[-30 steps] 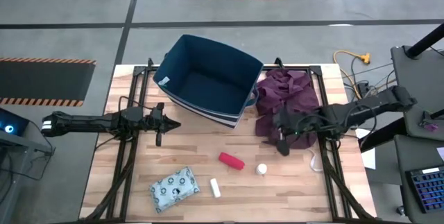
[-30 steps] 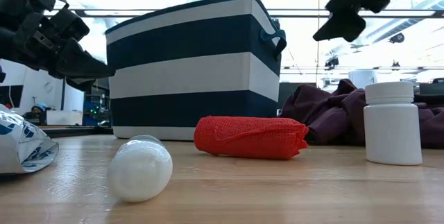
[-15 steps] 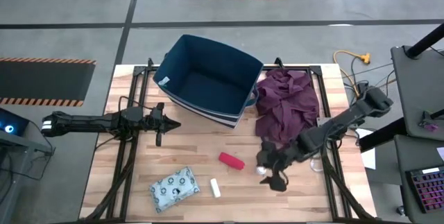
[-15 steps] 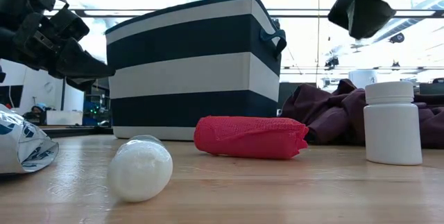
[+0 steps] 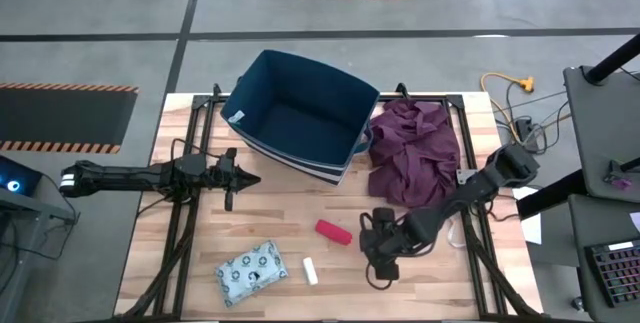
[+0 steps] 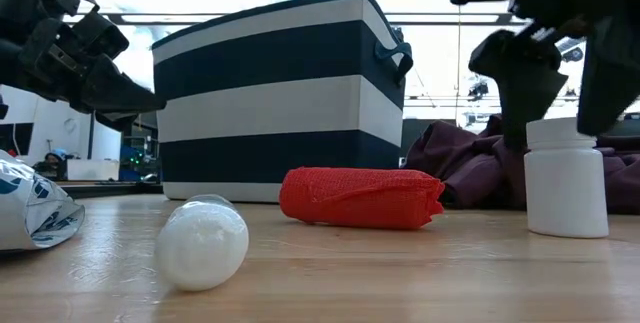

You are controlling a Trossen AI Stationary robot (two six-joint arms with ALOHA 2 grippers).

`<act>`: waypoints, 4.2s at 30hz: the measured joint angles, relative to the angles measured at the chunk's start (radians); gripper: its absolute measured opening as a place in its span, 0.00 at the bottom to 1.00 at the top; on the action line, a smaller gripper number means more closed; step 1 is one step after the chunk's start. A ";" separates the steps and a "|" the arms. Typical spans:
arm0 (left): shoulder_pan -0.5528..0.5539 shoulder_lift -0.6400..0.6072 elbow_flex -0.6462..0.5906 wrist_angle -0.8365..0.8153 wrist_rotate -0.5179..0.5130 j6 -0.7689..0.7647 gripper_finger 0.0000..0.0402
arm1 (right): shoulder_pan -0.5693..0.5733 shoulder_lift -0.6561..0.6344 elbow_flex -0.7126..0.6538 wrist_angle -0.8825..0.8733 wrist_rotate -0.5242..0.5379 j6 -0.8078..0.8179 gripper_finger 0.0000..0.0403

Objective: Pick & place medical supplies in basket/bin
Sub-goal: Put the white pill bottle into the blue bin, then put the red rolled bandage into the blue bin

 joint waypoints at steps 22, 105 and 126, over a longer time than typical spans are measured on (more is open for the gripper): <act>0.000 0.000 0.000 0.000 0.000 -0.003 0.00 | -0.002 0.002 -0.046 -0.018 0.055 0.078 0.81; 0.000 0.005 0.000 0.000 -0.001 -0.003 0.00 | -0.923 0.697 1.183 -0.592 -0.088 -0.580 0.41; 0.000 0.005 0.000 0.000 -0.001 -0.003 0.00 | -0.937 0.673 1.199 -0.610 -0.087 -0.492 0.79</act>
